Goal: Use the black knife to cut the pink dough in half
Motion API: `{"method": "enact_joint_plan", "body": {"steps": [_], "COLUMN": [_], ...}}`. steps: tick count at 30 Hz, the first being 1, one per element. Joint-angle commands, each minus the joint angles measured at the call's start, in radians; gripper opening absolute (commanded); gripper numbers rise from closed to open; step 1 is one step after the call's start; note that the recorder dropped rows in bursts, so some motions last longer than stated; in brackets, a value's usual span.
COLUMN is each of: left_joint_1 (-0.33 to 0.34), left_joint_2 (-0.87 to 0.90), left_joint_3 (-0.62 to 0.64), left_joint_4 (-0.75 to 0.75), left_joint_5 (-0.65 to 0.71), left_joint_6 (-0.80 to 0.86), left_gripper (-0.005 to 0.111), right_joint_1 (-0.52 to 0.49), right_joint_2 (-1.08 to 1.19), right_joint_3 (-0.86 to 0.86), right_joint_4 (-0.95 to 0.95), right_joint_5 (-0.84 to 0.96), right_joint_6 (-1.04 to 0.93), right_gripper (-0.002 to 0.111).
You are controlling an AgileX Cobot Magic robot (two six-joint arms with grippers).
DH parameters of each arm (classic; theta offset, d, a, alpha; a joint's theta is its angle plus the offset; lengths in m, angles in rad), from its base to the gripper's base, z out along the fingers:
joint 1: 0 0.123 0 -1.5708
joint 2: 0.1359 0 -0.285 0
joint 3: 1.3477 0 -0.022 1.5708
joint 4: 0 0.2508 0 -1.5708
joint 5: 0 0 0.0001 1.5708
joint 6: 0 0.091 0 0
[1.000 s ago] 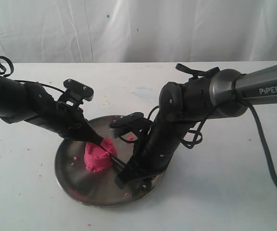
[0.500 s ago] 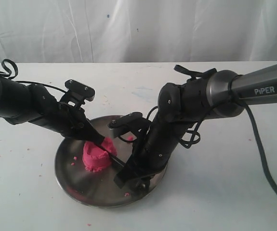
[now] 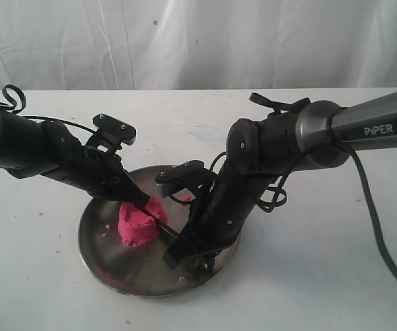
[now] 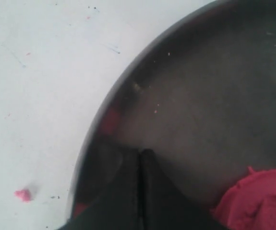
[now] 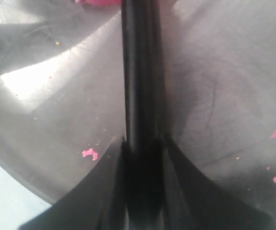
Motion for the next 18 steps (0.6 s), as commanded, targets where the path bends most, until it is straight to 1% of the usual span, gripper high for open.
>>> {"method": "enact_joint_plan", "body": {"steps": [1, 4, 9, 12, 14, 16, 18], "left_joint_1": [-0.007, -0.007, -0.007, -0.007, -0.007, -0.007, -0.007], "left_joint_2": [0.007, -0.052, -0.196, -0.289, -0.359, -0.43, -0.496], "left_joint_3": [0.014, 0.014, 0.014, 0.016, 0.027, 0.056, 0.108], "left_joint_4": [0.05, 0.097, 0.096, 0.086, 0.081, 0.081, 0.081], "left_joint_5": [0.029, 0.004, -0.002, 0.05, 0.113, 0.158, 0.162], "left_joint_6": [0.008, 0.031, 0.023, 0.019, -0.002, -0.025, -0.027], "left_gripper": [0.0, 0.0, 0.0, 0.0, 0.0, 0.0, 0.0], "right_joint_1": [0.0, 0.0, 0.0, 0.0, 0.0, 0.0, 0.0], "right_joint_2": [0.01, 0.01, 0.01, 0.01, 0.01, 0.01, 0.01], "right_joint_3": [0.003, 0.003, 0.003, 0.003, 0.003, 0.003, 0.003], "right_joint_4": [-0.002, -0.002, -0.002, -0.002, -0.002, -0.002, -0.002], "right_joint_5": [-0.011, -0.011, -0.011, -0.011, -0.008, -0.004, -0.003], "right_joint_6": [-0.011, -0.011, -0.011, -0.011, -0.011, -0.011, -0.011], "right_gripper": [0.0, 0.0, 0.0, 0.0, 0.0, 0.0, 0.0]}}
